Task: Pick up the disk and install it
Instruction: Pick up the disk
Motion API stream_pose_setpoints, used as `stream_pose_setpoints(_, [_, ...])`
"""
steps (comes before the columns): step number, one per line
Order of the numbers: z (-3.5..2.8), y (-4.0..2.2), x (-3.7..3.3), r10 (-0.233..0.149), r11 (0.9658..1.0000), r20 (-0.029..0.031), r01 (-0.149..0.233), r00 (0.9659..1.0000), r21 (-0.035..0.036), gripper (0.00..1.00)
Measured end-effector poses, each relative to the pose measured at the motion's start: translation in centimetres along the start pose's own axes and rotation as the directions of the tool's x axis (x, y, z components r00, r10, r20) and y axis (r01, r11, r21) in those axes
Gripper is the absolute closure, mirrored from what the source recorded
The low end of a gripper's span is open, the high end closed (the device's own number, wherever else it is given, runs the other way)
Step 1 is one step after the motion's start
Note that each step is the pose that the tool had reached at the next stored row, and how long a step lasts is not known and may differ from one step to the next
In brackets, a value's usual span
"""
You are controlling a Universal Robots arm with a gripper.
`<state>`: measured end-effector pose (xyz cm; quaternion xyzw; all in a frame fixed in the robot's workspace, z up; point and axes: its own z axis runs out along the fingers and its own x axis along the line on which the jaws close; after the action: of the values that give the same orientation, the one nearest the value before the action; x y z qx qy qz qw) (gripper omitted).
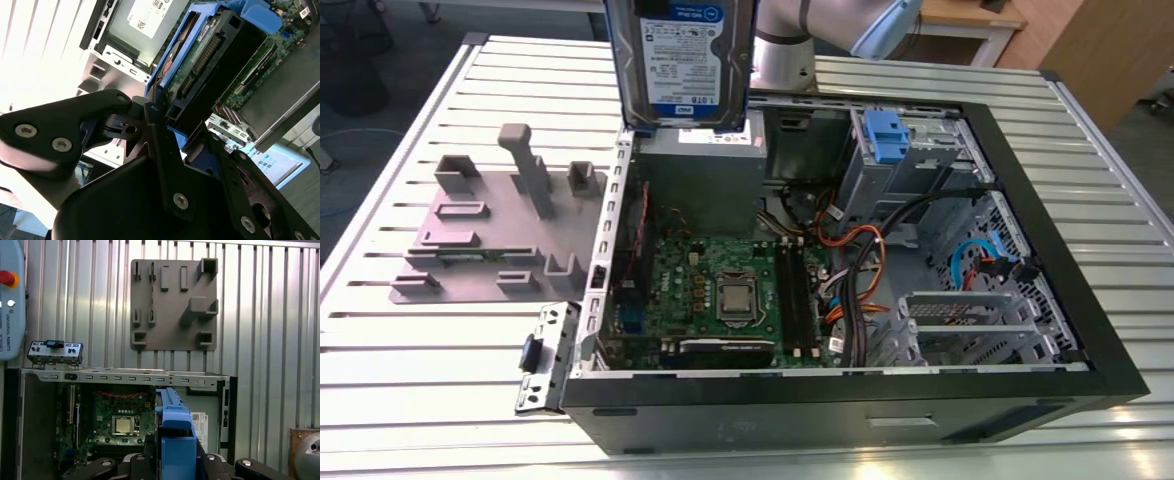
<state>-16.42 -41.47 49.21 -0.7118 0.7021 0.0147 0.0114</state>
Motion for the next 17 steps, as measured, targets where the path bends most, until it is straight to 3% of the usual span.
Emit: stream_pose_setpoints(17, [-0.02,0.00,0.40,0.000,1.0000,-0.0001,0.000,1.0000,0.0000,0.64])
